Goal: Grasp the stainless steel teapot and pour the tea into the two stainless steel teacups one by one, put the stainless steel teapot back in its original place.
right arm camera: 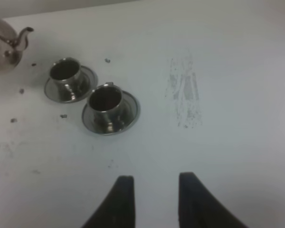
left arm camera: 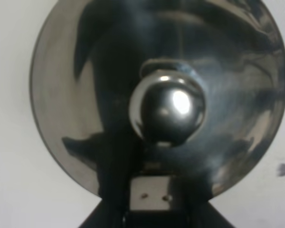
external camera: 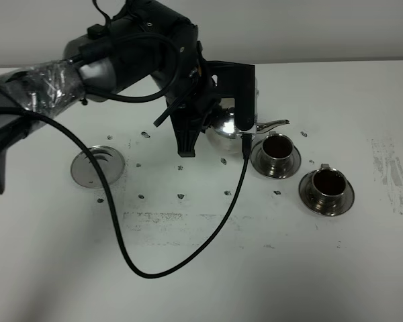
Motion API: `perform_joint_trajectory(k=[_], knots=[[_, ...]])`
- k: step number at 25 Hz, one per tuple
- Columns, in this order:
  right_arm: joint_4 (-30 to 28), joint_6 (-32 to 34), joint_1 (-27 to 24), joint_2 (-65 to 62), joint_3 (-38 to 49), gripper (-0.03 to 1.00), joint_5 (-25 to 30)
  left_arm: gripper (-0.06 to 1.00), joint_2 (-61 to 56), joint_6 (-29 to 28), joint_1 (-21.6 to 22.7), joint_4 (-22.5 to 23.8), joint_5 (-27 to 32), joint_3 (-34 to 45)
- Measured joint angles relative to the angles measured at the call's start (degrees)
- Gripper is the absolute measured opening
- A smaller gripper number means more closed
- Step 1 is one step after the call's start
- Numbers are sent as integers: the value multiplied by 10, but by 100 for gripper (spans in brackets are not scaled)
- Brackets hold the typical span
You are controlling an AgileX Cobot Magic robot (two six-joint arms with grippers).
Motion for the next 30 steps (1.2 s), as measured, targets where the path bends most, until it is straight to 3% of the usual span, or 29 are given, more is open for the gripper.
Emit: perform_joint_trajectory(k=[8,19,30], knots=[[0,0,0,0,0,22,0,19,-31,-30,32,-115,-86,115],[0,-1,0,0,0,22,0,19,-17,-77,45,-153,-169,174],[0,0,0,0,0,22,0,19,13,-81,45,-158,-176,175]])
